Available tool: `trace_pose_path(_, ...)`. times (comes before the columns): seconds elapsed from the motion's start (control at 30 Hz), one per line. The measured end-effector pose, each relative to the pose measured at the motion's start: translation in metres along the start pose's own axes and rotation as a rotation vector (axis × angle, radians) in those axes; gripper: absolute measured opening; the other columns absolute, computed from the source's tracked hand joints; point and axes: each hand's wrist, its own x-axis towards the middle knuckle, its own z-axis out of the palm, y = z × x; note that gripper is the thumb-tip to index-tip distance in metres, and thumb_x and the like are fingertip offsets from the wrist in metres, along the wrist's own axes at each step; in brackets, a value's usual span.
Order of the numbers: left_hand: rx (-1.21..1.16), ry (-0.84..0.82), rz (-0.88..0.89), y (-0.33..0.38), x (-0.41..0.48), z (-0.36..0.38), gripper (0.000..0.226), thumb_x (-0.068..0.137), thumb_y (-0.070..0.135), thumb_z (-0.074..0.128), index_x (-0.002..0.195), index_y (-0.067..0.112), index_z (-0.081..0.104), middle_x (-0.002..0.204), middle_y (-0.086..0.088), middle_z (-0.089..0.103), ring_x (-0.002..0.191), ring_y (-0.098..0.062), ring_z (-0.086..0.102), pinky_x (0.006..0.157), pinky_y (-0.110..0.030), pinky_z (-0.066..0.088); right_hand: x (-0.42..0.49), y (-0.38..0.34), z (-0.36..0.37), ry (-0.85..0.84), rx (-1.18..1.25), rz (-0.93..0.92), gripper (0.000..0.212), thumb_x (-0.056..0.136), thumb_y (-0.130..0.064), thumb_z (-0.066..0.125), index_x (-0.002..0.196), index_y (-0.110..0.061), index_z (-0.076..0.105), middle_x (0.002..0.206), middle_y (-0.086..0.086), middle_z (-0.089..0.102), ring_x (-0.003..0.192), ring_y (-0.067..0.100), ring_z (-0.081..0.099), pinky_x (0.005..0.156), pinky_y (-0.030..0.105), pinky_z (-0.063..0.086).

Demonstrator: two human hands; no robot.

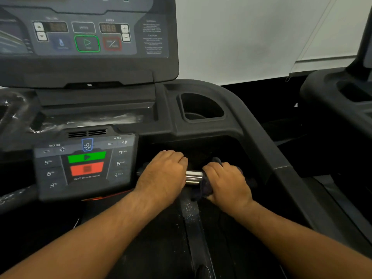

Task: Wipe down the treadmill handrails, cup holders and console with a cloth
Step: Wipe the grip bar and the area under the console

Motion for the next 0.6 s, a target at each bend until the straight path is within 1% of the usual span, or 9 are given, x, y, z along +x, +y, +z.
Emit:
trace_pose_path(0.07, -0.019, 0.033, -0.068, -0.013, 0.003, -0.010, 0.033, 0.089, 0.025, 0.063, 0.118, 0.011, 0.066, 0.118, -0.005, 0.064, 0.113, -0.023, 0.056, 0.104, -0.036, 0.042, 0.010, 0.006, -0.005, -0.086, 0.080, -0.080, 0.057, 0.063, -0.052, 0.079, 0.107, -0.020, 0.061, 0.101, -0.001, 0.065, 0.081, 0.019, 0.061, 0.069, 0.034, 0.053)
trace_pose_path(0.13, -0.024, 0.042, -0.138, -0.026, 0.006, -0.020, 0.030, 0.092, 0.023, 0.060, 0.119, 0.010, 0.065, 0.120, -0.005, 0.064, 0.114, -0.023, 0.055, 0.103, -0.035, 0.041, 0.030, 0.007, -0.021, -0.291, 0.213, -0.104, 0.046, 0.076, -0.060, 0.064, 0.105, -0.026, 0.057, 0.101, -0.006, 0.061, 0.084, 0.015, 0.059, 0.074, 0.032, 0.051)
trace_pose_path(0.2, -0.024, 0.051, -0.180, -0.035, 0.006, -0.029, 0.030, 0.095, 0.022, 0.055, 0.123, 0.012, 0.063, 0.124, -0.003, 0.061, 0.117, -0.021, 0.053, 0.102, -0.032, 0.040, 0.052, 0.000, -0.030, -0.464, 0.327, -0.069, 0.045, 0.080, -0.071, 0.050, 0.093, -0.028, 0.057, 0.092, -0.008, 0.061, 0.079, 0.012, 0.058, 0.073, 0.033, 0.051)
trace_pose_path(0.23, -0.027, 0.056, -0.200, -0.040, 0.006, -0.033, 0.031, 0.095, 0.021, 0.054, 0.124, 0.012, 0.062, 0.125, -0.003, 0.060, 0.118, -0.021, 0.052, 0.101, -0.032, 0.040, 0.061, -0.006, -0.033, -0.500, 0.359, -0.048, 0.050, 0.080, -0.075, 0.044, 0.086, -0.027, 0.057, 0.086, -0.008, 0.062, 0.075, 0.012, 0.059, 0.072, 0.034, 0.052)
trace_pose_path(0.27, -0.025, 0.061, -0.216, -0.044, 0.006, -0.037, 0.031, 0.095, 0.020, 0.054, 0.123, 0.012, 0.062, 0.126, -0.003, 0.060, 0.117, -0.022, 0.052, 0.099, -0.032, 0.041, 0.068, -0.013, -0.034, -0.497, 0.372, -0.025, 0.054, 0.079, -0.078, 0.038, 0.080, -0.027, 0.056, 0.080, -0.009, 0.062, 0.072, 0.011, 0.059, 0.070, 0.035, 0.052)
trace_pose_path(0.33, -0.018, 0.070, -0.248, -0.052, 0.004, -0.044, 0.029, 0.094, 0.018, 0.054, 0.121, 0.012, 0.063, 0.124, -0.003, 0.060, 0.115, -0.023, 0.053, 0.096, -0.033, 0.043, 0.068, -0.025, -0.031, -0.406, 0.375, 0.014, 0.054, 0.081, -0.078, 0.034, 0.078, -0.028, 0.055, 0.078, -0.010, 0.060, 0.070, 0.011, 0.058, 0.069, 0.035, 0.051)
trace_pose_path(0.47, -0.042, 0.088, -0.314, -0.065, -0.003, -0.054, 0.028, 0.096, 0.022, 0.052, 0.122, 0.014, 0.062, 0.126, 0.000, 0.059, 0.116, -0.022, 0.053, 0.096, -0.035, 0.044, 0.043, -0.042, -0.021, -0.090, 0.402, 0.085, 0.038, 0.086, -0.063, 0.043, 0.098, -0.030, 0.057, 0.092, -0.010, 0.059, 0.083, 0.010, 0.057, 0.075, 0.031, 0.048)
trace_pose_path(0.53, -0.056, 0.094, -0.346, -0.071, -0.007, -0.058, 0.029, 0.097, 0.023, 0.052, 0.122, 0.014, 0.062, 0.125, -0.001, 0.060, 0.117, -0.023, 0.054, 0.096, -0.036, 0.045, 0.046, -0.043, -0.024, -0.096, 0.580, 0.142, 0.041, 0.083, -0.063, 0.039, 0.104, -0.032, 0.057, 0.096, -0.011, 0.061, 0.087, 0.010, 0.059, 0.078, 0.032, 0.049)
trace_pose_path(0.6, -0.070, 0.120, -0.380, -0.077, -0.010, -0.061, 0.029, 0.095, 0.022, 0.054, 0.121, 0.013, 0.064, 0.122, -0.002, 0.063, 0.113, -0.026, 0.057, 0.093, -0.040, 0.047, 0.064, -0.048, -0.027, -0.163, 0.768, 0.164, 0.049, 0.079, -0.069, 0.033, 0.103, -0.034, 0.058, 0.097, -0.012, 0.062, 0.089, 0.010, 0.060, 0.079, 0.036, 0.051)
